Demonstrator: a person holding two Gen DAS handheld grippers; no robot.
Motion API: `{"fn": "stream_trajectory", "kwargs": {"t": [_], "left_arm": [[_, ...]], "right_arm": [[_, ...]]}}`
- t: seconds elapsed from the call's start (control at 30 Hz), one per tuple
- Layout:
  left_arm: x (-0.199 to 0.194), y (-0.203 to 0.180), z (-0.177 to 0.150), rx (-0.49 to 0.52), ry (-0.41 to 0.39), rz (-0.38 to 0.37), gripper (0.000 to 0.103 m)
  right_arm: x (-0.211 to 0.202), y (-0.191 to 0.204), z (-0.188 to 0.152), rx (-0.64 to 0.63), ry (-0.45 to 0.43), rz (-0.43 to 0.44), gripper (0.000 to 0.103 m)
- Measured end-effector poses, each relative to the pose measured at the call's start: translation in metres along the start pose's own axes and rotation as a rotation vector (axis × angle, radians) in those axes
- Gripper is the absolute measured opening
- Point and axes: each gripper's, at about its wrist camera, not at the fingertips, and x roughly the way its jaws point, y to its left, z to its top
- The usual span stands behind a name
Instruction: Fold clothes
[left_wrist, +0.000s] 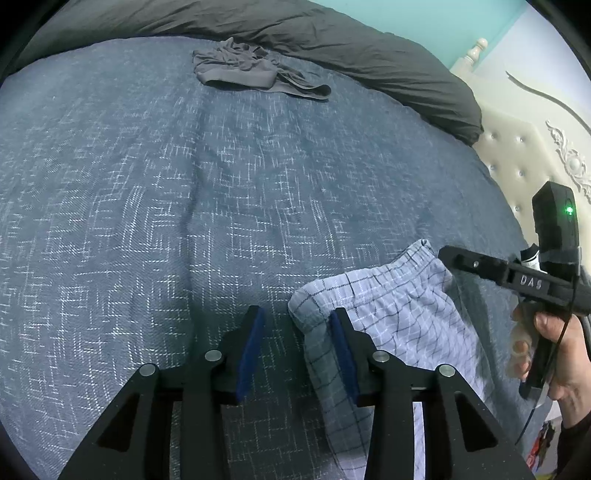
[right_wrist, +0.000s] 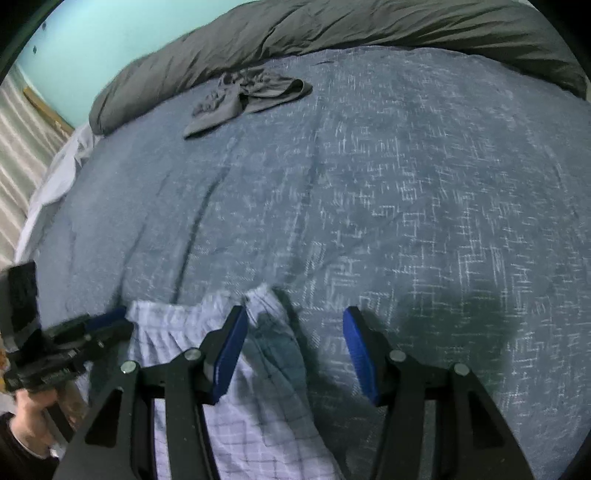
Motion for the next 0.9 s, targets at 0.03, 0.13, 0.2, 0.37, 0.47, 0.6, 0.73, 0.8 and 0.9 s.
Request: {"fn": "stream_trajectory", "kwargs": {"t": [0.03,0.13,0.2,0.37,0.47,0.6,0.73,0.8,0.9], "left_arm": [[0.001,0.0,0.0,0.0,0.0,-0.001,0.042],[0.002,0.001,0.0,-0.001,0.0,-0.002,0.042],[0.003,0.001,0.0,-0.001,0.0,-0.003,0.042],[0.004,0.002,0.0,-0.002,-0.001,-0.006,0.042],[0.004,0.002,-0.002,-0.002,0.0,-0.006,0.043],[0.003,0.003,-0.002,0.001,0.0,-0.01,0.043],[0.003,0.003,-0.002,0.004,-0.002,-0.009,0.043],[0.003,0.003,-0.003,0.002,-0.003,-0.009,0.043],[0.003,0.004,-0.004,0.001,-0.002,-0.011,0.043]], "right_arm": [[0.001,0.001,-0.002,-0.014,0.006,-0.015,0.055],[-0.001,-0.002,-0.006,-0.019,-0.011,-0.054,0.055],[-0.002,-0.006,-0.007,-0.002,-0.025,-0.062,0.055],[0.001,0.001,-0.005,-0.034,-0.023,-0.07,0.055],[0.006,0.018,-0.013,-0.109,-0.008,-0.083,0.055],[0.008,0.029,-0.023,-0.16,-0.002,-0.088,0.055],[0.009,0.025,-0.023,-0.155,-0.007,-0.104,0.055],[0.004,0.028,-0.022,-0.16,-0.023,-0.103,0.054],[-0.004,0.037,-0.021,-0.188,-0.083,-0.089,0.053]]}}
